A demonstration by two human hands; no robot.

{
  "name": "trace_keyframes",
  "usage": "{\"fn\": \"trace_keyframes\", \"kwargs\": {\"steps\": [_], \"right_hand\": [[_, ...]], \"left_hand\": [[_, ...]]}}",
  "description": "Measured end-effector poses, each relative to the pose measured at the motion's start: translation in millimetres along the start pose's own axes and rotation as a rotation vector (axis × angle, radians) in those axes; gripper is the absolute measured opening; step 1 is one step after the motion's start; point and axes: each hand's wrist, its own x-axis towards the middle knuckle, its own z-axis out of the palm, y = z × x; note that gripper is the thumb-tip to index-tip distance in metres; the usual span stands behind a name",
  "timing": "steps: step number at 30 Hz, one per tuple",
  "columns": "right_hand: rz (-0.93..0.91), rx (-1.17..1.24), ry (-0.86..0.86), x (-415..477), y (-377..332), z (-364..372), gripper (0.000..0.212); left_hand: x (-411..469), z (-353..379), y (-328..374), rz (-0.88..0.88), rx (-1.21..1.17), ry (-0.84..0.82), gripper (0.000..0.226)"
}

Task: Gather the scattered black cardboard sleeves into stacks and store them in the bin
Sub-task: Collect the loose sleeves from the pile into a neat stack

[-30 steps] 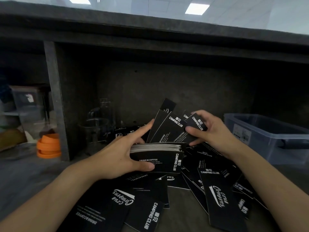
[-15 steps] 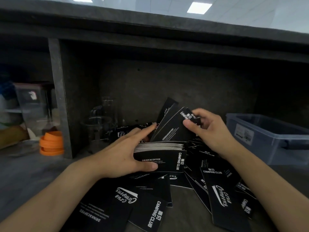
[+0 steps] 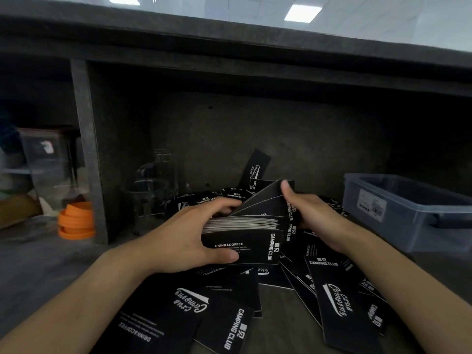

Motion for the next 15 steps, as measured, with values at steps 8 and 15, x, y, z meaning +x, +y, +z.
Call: {"fn": "trace_keyframes", "kwargs": {"steps": [8, 15], "right_hand": [[0.006, 0.087, 0.162, 3.2, -3.5, 10.0, 0.058], [0.135, 0.382, 0.196, 10.0, 6.6, 16.8, 0.019]], "left_hand": [[1.7, -0.2, -3.0, 0.025, 0.021, -0.048, 0.081], [1.6, 2.0, -1.8, -0.031, 0.022, 0.007, 0.089]]}}
